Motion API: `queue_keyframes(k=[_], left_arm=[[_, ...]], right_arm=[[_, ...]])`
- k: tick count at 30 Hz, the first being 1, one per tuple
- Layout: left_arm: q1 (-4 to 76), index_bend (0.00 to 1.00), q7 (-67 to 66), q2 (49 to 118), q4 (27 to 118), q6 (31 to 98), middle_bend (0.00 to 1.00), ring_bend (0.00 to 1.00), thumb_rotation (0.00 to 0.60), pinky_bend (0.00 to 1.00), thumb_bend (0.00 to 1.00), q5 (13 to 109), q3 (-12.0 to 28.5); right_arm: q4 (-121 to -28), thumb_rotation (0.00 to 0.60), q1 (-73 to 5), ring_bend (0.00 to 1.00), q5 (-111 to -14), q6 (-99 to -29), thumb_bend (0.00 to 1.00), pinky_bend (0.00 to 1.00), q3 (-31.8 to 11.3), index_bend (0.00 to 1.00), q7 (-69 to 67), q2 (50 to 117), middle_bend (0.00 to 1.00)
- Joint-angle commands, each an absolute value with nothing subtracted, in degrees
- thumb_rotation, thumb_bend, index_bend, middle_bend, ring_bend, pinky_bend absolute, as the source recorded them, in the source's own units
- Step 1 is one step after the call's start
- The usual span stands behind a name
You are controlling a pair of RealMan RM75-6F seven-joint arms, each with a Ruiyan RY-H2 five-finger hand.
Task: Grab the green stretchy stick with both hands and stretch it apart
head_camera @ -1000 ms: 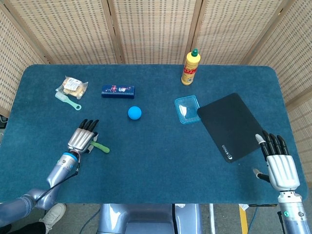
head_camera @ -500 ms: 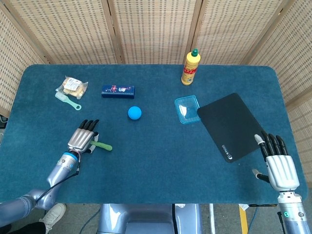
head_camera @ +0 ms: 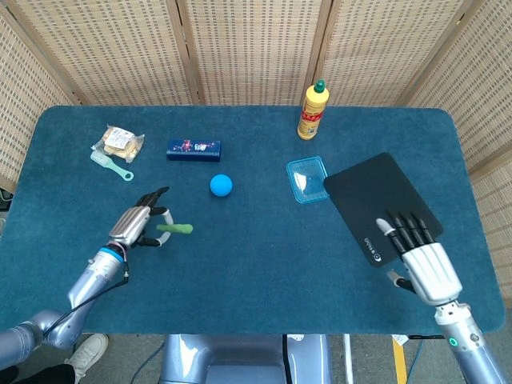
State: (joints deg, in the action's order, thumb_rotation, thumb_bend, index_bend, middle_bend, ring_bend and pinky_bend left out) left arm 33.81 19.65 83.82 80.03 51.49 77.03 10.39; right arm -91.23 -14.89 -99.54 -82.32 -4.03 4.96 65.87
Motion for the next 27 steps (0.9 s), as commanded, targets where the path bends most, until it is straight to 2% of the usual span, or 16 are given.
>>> queue_keyframes(k=[1,3,7,9,14,27], left_arm=[[35.38,0.76,25.08,85.81,82.08,53.53,0.00,0.00,0.600,0.00,0.48,81.10,11.42],[35.98,0.76,26.38,86.77,82.44,53.62,0.00,0.00,0.600,0.00,0.48,81.31,11.69],[37.77,0.77,28.12,89.10,83.30,52.83,0.00,0.00,0.600,0.00,0.48,80.91,12.50],[38.83,0.77,27.58,90.45,83.27,52.48,0.00,0.00,0.600,0.00,0.48,80.72,12.85],[42.35,0.77,24.86,95.20,82.71,50.56,0.00,0.00,0.600,0.00,0.47,78.19,14.59],[46.16,0.77,21.69,99.64,83.25,48.14,0.00,0.00,0.600,0.00,0.47,72.81,16.46]], right_arm=[[-91.82,0.600,-20.95,0.00,-104.58,-78.38,0.00,0.00,-4.53,0.18,-2.52,62.19,0.00],[-92.22,0.600,-22.61,0.00,-105.69,-77.77,0.00,0.00,-4.78,0.22,-5.07,61.47,0.01],[-91.22,0.600,-26.23,0.00,-109.00,-79.79,0.00,0.00,-6.52,0.32,-10.34,62.35,0.12],[-89.83,0.600,-27.95,0.00,-110.20,-80.66,0.01,0.00,-7.49,0.35,-11.33,63.53,0.14],[-90.56,0.600,-33.61,0.00,-110.38,-75.17,0.07,0.00,-8.84,0.42,-10.23,64.75,0.17],[-92.87,0.600,-40.49,0.00,-107.72,-67.20,0.21,0.00,-9.45,0.47,-3.91,69.27,0.16]])
